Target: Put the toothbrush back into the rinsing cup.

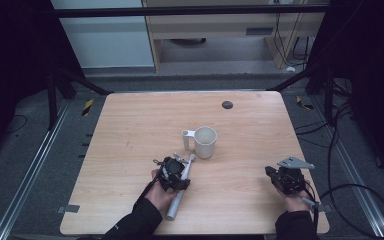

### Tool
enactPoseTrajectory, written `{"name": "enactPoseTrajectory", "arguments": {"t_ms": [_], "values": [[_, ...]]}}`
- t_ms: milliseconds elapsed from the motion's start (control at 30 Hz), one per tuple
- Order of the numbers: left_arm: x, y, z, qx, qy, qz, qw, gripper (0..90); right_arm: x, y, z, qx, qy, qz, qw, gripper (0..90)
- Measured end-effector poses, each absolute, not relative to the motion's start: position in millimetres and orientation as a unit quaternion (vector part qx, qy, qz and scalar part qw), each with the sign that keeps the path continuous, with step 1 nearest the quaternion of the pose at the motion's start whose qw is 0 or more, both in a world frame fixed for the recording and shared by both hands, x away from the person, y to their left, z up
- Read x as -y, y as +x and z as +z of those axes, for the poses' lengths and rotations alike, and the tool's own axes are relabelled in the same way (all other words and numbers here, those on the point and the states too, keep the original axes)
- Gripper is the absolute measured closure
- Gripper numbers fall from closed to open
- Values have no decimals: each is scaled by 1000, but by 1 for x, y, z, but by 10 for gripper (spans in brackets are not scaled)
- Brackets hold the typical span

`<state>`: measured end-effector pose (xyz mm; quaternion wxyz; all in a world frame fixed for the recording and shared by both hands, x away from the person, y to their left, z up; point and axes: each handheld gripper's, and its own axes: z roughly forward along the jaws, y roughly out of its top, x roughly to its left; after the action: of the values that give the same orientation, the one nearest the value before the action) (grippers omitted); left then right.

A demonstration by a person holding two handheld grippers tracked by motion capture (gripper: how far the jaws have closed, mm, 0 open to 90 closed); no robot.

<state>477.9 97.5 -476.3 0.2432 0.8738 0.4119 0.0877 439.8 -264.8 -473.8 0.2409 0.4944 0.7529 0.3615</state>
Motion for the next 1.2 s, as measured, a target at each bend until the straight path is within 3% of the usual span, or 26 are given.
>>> {"name": "enactPoseTrajectory", "arguments": {"t_ms": [167, 667, 1200], "values": [[-98, 478, -476, -401, 880, 87, 240, 651, 264, 440, -474, -751, 496, 363, 239, 868], [-101, 479, -466, -356, 905, 64, 224, 666, 265, 440, -473, -751, 498, 363, 236, 878], [-124, 466, -421, -338, 890, 73, 298, 669, 266, 440, -473, -748, 501, 367, 232, 882]]}}
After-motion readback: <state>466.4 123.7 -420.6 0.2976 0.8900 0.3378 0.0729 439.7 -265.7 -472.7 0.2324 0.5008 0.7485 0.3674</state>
